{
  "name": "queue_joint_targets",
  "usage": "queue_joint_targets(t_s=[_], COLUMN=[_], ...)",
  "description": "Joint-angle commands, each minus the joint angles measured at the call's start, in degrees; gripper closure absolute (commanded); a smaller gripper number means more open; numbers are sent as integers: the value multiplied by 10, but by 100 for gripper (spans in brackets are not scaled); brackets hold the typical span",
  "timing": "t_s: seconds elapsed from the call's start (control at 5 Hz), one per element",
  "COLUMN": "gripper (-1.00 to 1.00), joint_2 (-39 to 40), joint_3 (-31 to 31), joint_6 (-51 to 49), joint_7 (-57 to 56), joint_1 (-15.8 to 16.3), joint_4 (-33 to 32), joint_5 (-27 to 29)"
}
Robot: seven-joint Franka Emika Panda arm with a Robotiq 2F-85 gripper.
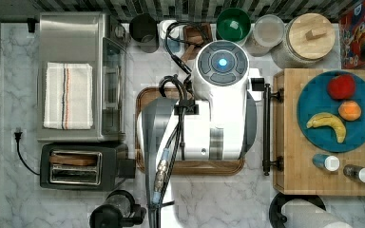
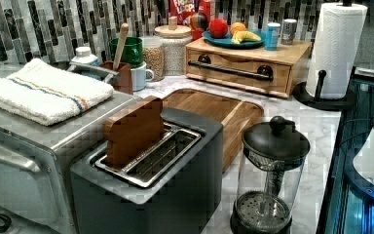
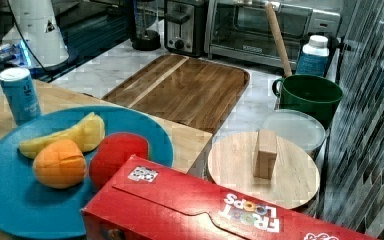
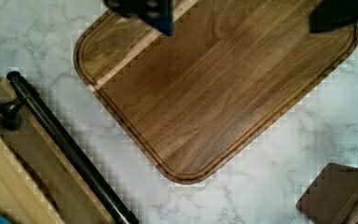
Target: Open the drawer.
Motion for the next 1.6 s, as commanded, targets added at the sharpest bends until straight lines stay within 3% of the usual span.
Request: queue_joint_targets(t_s=[0.2,0.4,0.8,1.0,1.4,1.6], gripper=[-100,-100,-100,-100,-100,-100], joint_2=[-14,-33,-33,-33,-11,-7], joint_3=[-6,-15,-46,-99,-110,-131], joint_6=[15,49,75,117,143,166], joint_7=[-73,-169,-347,-407,-490,-528], joint_1=[-8,-29,-59,-28,-51,-46], joint_4=[-26,-74,-110,-135,-136,-144], joint_5=[19,38,44,23,24,21])
